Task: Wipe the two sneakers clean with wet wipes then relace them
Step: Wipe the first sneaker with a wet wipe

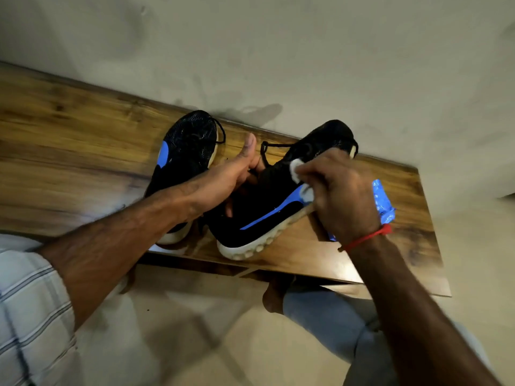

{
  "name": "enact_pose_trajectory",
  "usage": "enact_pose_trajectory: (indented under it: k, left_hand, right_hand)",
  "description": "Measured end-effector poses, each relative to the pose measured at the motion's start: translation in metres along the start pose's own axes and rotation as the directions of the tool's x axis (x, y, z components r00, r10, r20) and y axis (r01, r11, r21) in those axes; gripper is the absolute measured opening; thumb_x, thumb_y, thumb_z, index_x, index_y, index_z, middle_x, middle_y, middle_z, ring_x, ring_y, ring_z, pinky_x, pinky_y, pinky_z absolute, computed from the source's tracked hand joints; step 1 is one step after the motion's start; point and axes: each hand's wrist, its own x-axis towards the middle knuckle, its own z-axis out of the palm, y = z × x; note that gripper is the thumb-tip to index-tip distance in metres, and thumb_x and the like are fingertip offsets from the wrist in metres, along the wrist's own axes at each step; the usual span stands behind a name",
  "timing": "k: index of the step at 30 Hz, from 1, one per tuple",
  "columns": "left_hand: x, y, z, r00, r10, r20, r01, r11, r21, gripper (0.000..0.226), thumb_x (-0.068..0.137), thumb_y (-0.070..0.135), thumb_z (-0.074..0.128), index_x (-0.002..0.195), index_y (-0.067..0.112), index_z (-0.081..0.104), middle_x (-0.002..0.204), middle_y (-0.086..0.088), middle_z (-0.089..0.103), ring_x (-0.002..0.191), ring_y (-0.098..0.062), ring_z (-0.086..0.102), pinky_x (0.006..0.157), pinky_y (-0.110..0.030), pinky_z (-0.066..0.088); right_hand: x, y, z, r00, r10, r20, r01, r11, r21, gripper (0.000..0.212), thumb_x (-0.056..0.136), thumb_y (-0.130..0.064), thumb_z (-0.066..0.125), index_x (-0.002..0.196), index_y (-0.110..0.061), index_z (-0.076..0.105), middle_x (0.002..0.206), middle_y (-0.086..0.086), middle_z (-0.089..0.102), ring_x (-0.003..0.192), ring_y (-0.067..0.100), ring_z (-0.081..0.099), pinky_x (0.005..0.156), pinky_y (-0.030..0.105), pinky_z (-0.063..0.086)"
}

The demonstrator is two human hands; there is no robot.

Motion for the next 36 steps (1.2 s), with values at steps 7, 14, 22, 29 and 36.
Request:
enact_pose_trajectory:
  k: [7,14,22,29,36]
  left_hand:
    - [0.003,0.001,0.005,1.000,0.005,-0.002,-0.005,1.000,0.027,0.078,0.096,0.068,0.002,0.103,0.014,0.059,0.059,0.026,0.053,0.055,0.005,0.044,0.065,-0.028,0.057]
    - [0.001,-0.010,-0.001,0.998,0.054,0.019,-0.056,0.988,0.143,0.074,0.071,0.100,0.011,0.093,0.047,0.058,0.096,0.009,0.061,0.096,-0.022,0.066,0.071,-0.040,0.056]
    - [0.001,-0.010,-0.003,0.996,0.092,-0.015,-0.089,0.986,0.142,0.074,0.077,0.092,0.011,0.099,0.038,0.058,0.095,0.014,0.057,0.082,-0.006,0.061,0.066,-0.028,0.052]
    - [0.001,-0.007,-0.001,0.992,0.125,0.005,-0.125,0.992,0.012,0.051,0.090,0.064,0.047,0.105,0.018,0.063,0.080,0.010,0.063,0.073,-0.009,0.062,0.065,-0.027,0.047]
    - [0.005,-0.007,0.002,0.989,0.150,-0.001,-0.150,0.986,0.068,0.030,0.098,0.038,0.061,0.076,0.020,0.049,0.055,0.015,0.048,0.049,-0.002,0.044,0.047,-0.017,0.035]
  right_hand:
    - [-0.007,-0.020,0.009,1.000,-0.017,0.024,0.015,0.996,0.087,0.013,0.083,0.002,0.067,0.085,-0.007,0.076,0.084,0.004,0.068,0.080,0.019,0.064,0.077,0.025,0.050]
    - [0.005,0.010,-0.001,0.991,0.043,-0.130,-0.049,0.998,-0.039,0.018,0.088,-0.012,0.059,0.081,-0.007,0.076,0.079,0.008,0.067,0.075,0.027,0.062,0.071,0.034,0.049]
    - [0.007,0.019,0.002,0.987,0.079,-0.139,-0.087,0.995,-0.057,0.023,0.091,-0.018,0.058,0.083,-0.005,0.076,0.080,0.011,0.063,0.076,0.032,0.061,0.072,0.037,0.048]
    - [-0.007,-0.017,0.014,0.996,-0.078,0.052,0.077,0.997,0.027,0.022,0.092,-0.011,0.054,0.091,-0.003,0.075,0.086,0.012,0.063,0.081,0.027,0.061,0.075,0.029,0.048]
    - [0.005,0.039,-0.025,0.986,0.102,-0.131,-0.122,0.980,-0.160,0.014,0.083,-0.003,0.064,0.089,-0.005,0.077,0.084,0.012,0.068,0.078,0.032,0.065,0.078,0.023,0.044]
